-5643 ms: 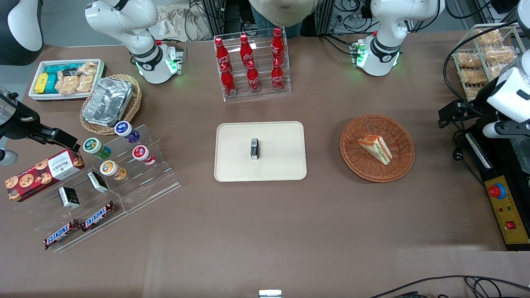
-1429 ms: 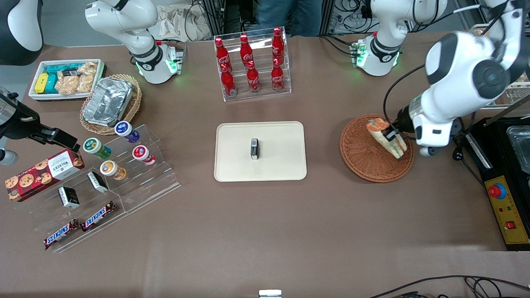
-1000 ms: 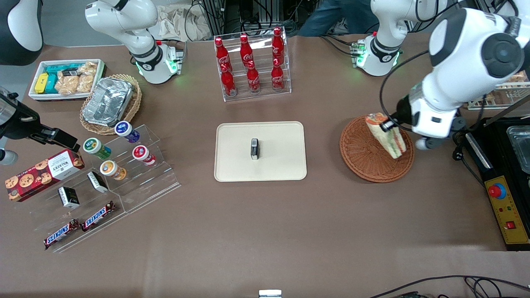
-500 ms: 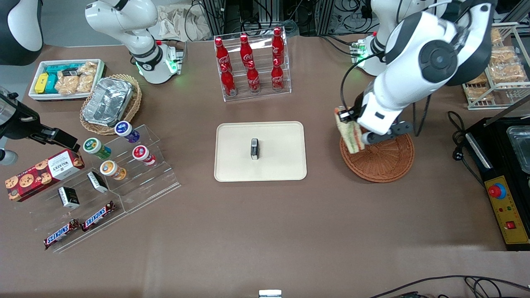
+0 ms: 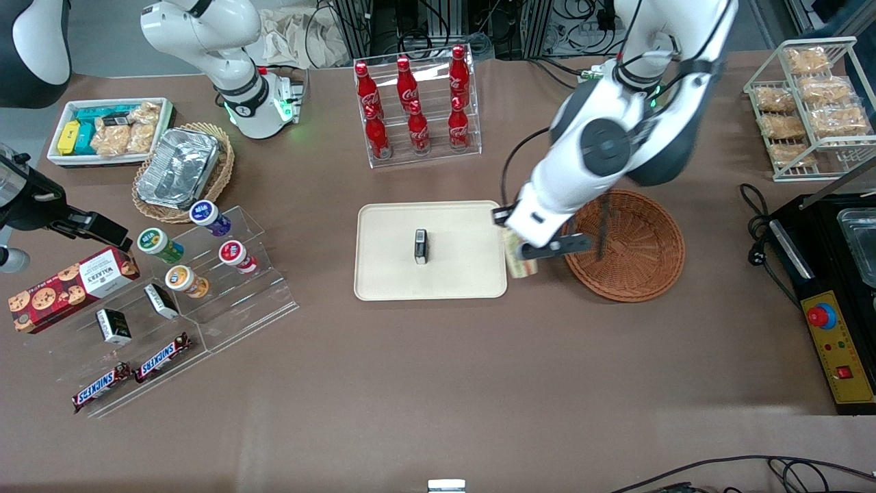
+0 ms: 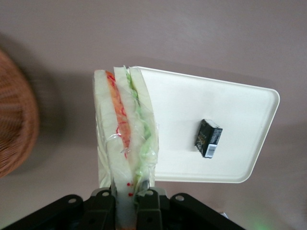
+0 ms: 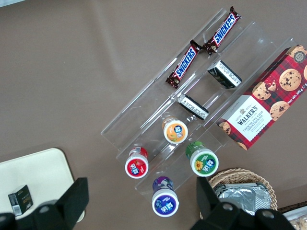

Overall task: Place sandwich from basket to tray
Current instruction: 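Carry the held sandwich over the white tray beside the black box, then lower the sandwich onto the tray and open the left gripper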

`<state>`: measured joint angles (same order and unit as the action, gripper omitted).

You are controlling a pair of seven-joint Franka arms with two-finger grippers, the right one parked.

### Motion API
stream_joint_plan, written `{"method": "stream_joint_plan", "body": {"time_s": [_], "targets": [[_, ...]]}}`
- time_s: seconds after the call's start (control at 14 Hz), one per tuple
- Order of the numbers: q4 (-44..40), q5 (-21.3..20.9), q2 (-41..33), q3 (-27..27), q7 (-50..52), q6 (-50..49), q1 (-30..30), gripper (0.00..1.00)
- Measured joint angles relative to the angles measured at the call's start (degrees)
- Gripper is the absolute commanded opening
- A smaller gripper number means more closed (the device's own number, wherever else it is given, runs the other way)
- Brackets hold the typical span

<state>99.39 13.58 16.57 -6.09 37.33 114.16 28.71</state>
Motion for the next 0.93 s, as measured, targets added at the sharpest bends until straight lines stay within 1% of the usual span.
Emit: {"method": "stream_joint_plan", "body": {"time_s": [0.29, 0.5, 0.71, 0.79, 0.86, 0.93], "targets": [[1.82, 0.00, 5.06, -0.02, -4.35, 5.89, 2.89, 0.00], [6.11, 0.00, 7.52, -0.02, -5.00, 13.47, 4.67, 0.00], [7.88, 0.00, 9.30, 0.00, -5.53, 16.09, 4.97, 0.00], [7.92, 0.00, 9.66, -0.01, -5.92, 16.13, 4.99, 0.05], [7.93, 0.00, 9.92, -0.01, -6.22, 16.13, 5.01, 0.56], [7.93, 0.00, 10.05, 0.00, -6.45, 16.14, 5.02, 1.00]]}}
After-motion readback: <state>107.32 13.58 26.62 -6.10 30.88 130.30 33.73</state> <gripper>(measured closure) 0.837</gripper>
